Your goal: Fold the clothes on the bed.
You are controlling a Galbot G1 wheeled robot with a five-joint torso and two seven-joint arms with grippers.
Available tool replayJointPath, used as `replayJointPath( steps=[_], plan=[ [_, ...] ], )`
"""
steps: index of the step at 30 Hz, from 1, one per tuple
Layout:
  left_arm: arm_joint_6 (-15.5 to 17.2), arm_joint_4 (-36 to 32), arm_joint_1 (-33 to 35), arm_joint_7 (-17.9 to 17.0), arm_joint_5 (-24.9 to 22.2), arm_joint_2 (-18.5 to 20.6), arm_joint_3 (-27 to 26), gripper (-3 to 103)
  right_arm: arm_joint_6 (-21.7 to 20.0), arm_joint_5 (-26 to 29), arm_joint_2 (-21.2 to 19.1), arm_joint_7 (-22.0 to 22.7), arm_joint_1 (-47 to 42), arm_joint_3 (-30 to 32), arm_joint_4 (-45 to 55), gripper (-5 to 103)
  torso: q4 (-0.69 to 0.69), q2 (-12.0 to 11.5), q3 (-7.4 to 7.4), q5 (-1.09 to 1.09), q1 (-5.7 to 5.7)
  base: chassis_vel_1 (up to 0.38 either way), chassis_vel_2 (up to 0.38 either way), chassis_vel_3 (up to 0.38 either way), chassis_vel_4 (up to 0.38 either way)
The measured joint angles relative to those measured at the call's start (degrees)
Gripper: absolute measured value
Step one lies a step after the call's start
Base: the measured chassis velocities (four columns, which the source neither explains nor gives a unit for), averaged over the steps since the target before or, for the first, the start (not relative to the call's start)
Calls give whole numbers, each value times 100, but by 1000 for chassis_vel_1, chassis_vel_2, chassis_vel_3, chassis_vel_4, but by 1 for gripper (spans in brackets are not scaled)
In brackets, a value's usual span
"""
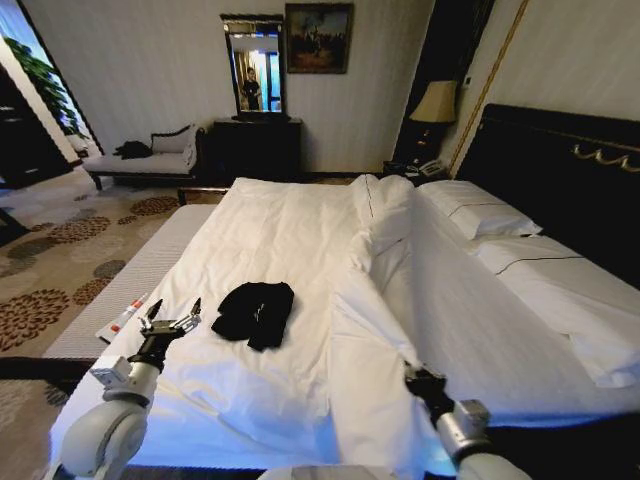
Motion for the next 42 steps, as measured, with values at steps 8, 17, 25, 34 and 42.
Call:
replayJointPath(
  steps=[8,17,25,34,42],
  plan=[
    [-59,45,49,29,7,-117,-26,100,183,544,302,-5,72,690,-195,1,1,0,0,1,0,0,0,0,0],
    [-90,84,102,39,-16,-122,-96,100,796,720,1002,8,302,1814,-997,1,0,0,0,2,0,0,0,0,0],
    [-65,129,0,7,8,-92,-22,100,1575,727,925,119,567,3023,-2322,1,-2,0,0,1,0,0,0,0,0],
    [-45,145,-14,-12,29,-101,-5,100,1994,788,822,251,806,3286,-3324,1,-1,0,0,0,0,0,0,0,0],
    [-45,142,62,-12,29,-88,-43,100,2318,1064,601,264,1056,3448,-4198,1,2,0,0,2,0,0,0,0,0]
  ],
)
